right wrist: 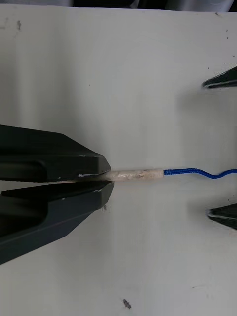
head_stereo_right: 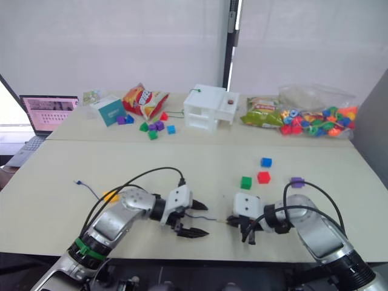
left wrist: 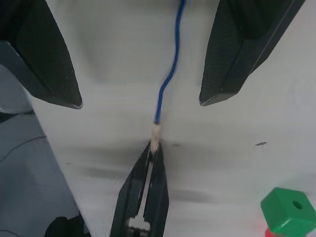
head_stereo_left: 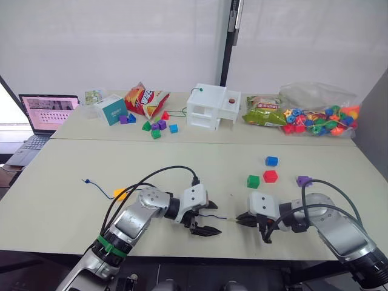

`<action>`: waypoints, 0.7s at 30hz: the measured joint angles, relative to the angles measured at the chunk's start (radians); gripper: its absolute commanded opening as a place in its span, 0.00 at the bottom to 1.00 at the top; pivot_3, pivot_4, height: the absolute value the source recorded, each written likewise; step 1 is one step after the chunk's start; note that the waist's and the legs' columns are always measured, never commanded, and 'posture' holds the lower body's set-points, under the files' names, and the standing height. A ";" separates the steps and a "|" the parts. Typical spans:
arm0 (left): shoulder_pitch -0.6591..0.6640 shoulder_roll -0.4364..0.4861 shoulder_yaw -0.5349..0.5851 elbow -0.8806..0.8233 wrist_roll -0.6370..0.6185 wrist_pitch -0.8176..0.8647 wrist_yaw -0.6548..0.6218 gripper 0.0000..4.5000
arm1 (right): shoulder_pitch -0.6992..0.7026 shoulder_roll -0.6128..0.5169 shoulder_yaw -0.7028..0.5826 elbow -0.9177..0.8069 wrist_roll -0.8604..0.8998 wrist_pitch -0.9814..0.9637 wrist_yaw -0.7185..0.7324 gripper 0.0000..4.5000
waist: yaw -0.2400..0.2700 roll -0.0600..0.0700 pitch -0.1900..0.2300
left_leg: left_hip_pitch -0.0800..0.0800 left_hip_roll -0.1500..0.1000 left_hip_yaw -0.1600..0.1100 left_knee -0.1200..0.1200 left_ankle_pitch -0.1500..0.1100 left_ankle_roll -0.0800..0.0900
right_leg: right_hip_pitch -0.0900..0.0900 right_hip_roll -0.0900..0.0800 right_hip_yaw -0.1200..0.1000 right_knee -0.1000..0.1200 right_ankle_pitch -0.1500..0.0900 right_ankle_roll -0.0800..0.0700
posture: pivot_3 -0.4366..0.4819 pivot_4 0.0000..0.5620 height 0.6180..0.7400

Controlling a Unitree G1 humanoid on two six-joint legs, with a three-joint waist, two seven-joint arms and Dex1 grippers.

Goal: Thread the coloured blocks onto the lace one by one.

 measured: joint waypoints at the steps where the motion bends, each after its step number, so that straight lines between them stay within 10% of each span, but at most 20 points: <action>1: -0.002 -0.012 -0.006 0.015 0.007 -0.014 0.003 0.88 | -0.001 0.000 0.001 -0.002 0.000 0.006 -0.001 0.00 | 0.000 0.000 0.000 | 0.000 0.000 0.000 0.000 0.000 0.000 | 0.000 0.000 0.000 0.000 0.000 0.000 | 0.48 0.27 1.00; 9: -0.026 -0.072 -0.023 0.110 0.027 -0.097 0.000 0.88 | -0.004 0.006 0.001 -0.022 0.000 0.029 -0.016 0.00 | 0.004 0.000 0.000 | 0.000 -0.001 0.000 0.000 0.000 0.000 | 0.000 -0.002 -0.001 0.000 0.000 0.000 | 0.48 0.27 1.00; 21: -0.030 -0.105 -0.027 0.158 0.043 -0.150 -0.004 0.02 | 0.008 0.008 0.003 -0.045 0.003 0.051 -0.029 0.00 | 0.001 0.000 0.000 | 0.000 -0.001 -0.001 0.000 0.000 0.000 | 0.000 -0.002 -0.001 0.000 0.000 0.000 | 0.48 0.27 1.00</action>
